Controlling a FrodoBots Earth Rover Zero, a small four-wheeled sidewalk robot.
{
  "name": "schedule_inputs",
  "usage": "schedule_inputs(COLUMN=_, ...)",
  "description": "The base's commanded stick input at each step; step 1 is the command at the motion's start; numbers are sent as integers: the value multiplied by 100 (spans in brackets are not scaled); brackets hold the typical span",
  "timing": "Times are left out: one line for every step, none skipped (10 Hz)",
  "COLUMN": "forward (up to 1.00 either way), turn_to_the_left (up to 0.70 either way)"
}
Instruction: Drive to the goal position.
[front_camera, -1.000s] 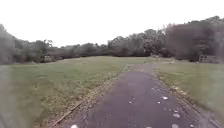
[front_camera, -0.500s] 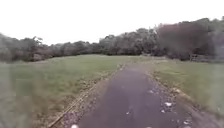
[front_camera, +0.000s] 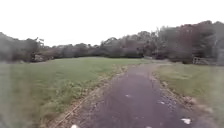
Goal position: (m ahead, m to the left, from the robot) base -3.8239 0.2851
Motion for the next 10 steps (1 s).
schedule_inputs(forward=70, turn_to_the_left=0)
schedule_inputs(forward=70, turn_to_the_left=0)
schedule_inputs(forward=70, turn_to_the_left=0)
schedule_inputs(forward=70, turn_to_the_left=0)
schedule_inputs(forward=70, turn_to_the_left=-24)
schedule_inputs(forward=70, turn_to_the_left=-31)
schedule_inputs(forward=70, turn_to_the_left=-35)
schedule_inputs(forward=70, turn_to_the_left=-35)
schedule_inputs(forward=70, turn_to_the_left=-8)
schedule_inputs(forward=70, turn_to_the_left=-4)
